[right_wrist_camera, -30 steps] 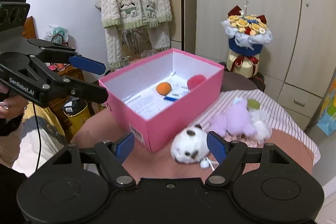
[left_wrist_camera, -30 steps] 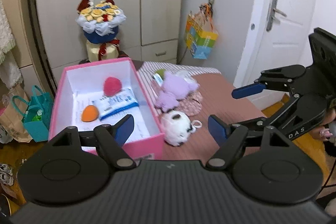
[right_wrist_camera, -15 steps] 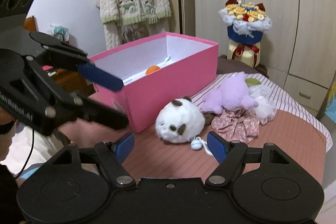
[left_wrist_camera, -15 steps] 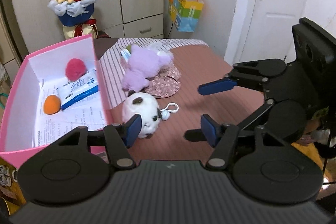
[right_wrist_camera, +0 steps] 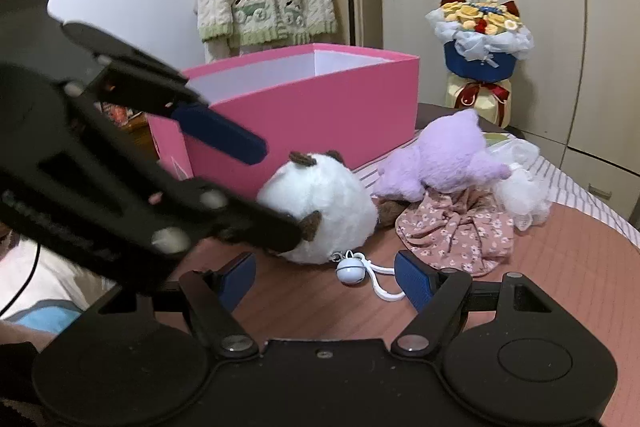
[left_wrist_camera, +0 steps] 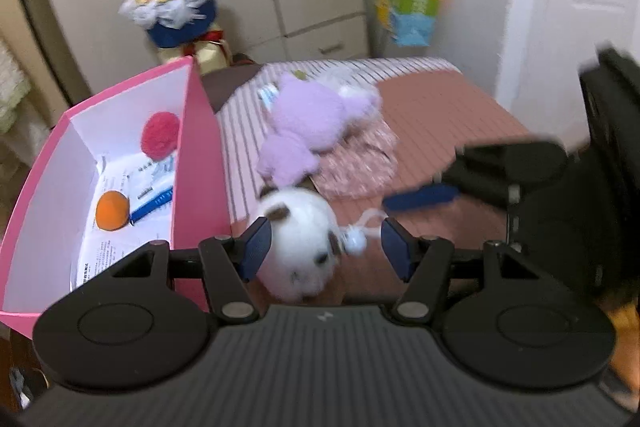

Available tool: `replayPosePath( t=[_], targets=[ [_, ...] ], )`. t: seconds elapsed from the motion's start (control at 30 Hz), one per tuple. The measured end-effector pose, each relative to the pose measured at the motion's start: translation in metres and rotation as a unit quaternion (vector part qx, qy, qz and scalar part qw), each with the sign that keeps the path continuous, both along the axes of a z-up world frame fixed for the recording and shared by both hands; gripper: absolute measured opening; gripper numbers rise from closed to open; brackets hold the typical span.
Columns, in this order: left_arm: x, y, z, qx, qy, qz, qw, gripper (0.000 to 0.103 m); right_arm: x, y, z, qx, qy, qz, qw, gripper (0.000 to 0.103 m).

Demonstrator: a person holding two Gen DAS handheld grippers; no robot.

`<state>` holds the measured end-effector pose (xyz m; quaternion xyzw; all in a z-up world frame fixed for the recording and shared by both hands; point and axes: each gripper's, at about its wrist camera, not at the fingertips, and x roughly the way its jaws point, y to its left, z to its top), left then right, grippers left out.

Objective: Organize soft objects
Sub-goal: 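Close the left gripper on the white plush cat's head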

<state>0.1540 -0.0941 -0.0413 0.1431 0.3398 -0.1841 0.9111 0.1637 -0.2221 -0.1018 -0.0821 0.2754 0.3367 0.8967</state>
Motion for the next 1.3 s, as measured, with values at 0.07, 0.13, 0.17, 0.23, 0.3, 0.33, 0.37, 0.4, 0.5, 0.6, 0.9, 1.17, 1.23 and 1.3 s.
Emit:
replayPosePath(
  t=[0.07, 0.13, 0.17, 0.23, 0.3, 0.33, 0.37, 0.4, 0.5, 0.6, 0.9, 1.17, 1.23, 1.3],
  targets=[
    [0.007, -0.003, 0.0, 0.003, -0.01, 0.008, 0.9999, 0.06, 0.006, 0.005, -0.004, -0.002, -0.001, 0.005, 1.0, 0.08],
    [0.014, -0.005, 0.001, 0.004, -0.007, 0.014, 0.9999, 0.06, 0.01, 0.011, -0.006, -0.006, -0.007, 0.009, 1.0, 0.081],
    [0.017, -0.005, 0.0, 0.004, -0.002, 0.016, 0.9999, 0.06, 0.013, 0.014, -0.006, -0.009, -0.01, 0.012, 1.0, 0.082],
    [0.023, -0.003, -0.002, 0.002, 0.014, 0.02, 0.9997, 0.06, 0.018, 0.02, -0.008, -0.016, -0.014, 0.018, 1.0, 0.083],
    [0.027, -0.001, -0.005, -0.001, 0.025, 0.023, 0.9994, 0.06, 0.022, 0.024, -0.009, -0.02, -0.014, 0.022, 0.999, 0.084],
    [0.028, 0.001, -0.006, -0.008, 0.029, 0.026, 0.9992, 0.059, 0.024, 0.026, -0.01, -0.019, -0.013, 0.025, 0.999, 0.084],
    [0.027, 0.002, -0.006, -0.013, 0.024, 0.028, 0.9992, 0.059, 0.026, 0.026, -0.01, -0.016, -0.012, 0.028, 0.999, 0.084],
    [0.027, 0.004, -0.005, -0.021, 0.025, 0.028, 0.9991, 0.059, 0.028, 0.026, -0.01, -0.012, -0.009, 0.028, 0.999, 0.084],
    [0.026, 0.005, -0.004, -0.027, 0.027, 0.025, 0.9989, 0.059, 0.033, 0.025, -0.012, -0.001, 0.003, 0.031, 1.0, 0.084],
    [0.027, 0.006, -0.003, -0.031, 0.028, 0.025, 0.9988, 0.059, 0.038, 0.024, -0.015, 0.007, 0.021, 0.039, 0.999, 0.085],
    [0.03, 0.013, -0.002, -0.048, 0.036, 0.027, 0.9978, 0.059, 0.045, 0.023, -0.02, 0.022, 0.056, 0.043, 0.997, 0.074],
    [0.027, 0.013, 0.001, -0.076, 0.052, 0.009, 0.9957, 0.06, 0.027, 0.009, -0.017, 0.032, 0.049, 0.024, 0.998, 0.066],
    [0.025, 0.011, 0.0, -0.084, 0.062, 0.003, 0.9945, 0.061, 0.022, 0.003, -0.016, 0.034, 0.051, 0.017, 0.998, 0.064],
    [0.023, 0.008, -0.003, -0.086, 0.061, 0.005, 0.9944, 0.063, 0.02, -0.002, -0.016, 0.035, 0.054, 0.012, 0.998, 0.063]
  ],
)
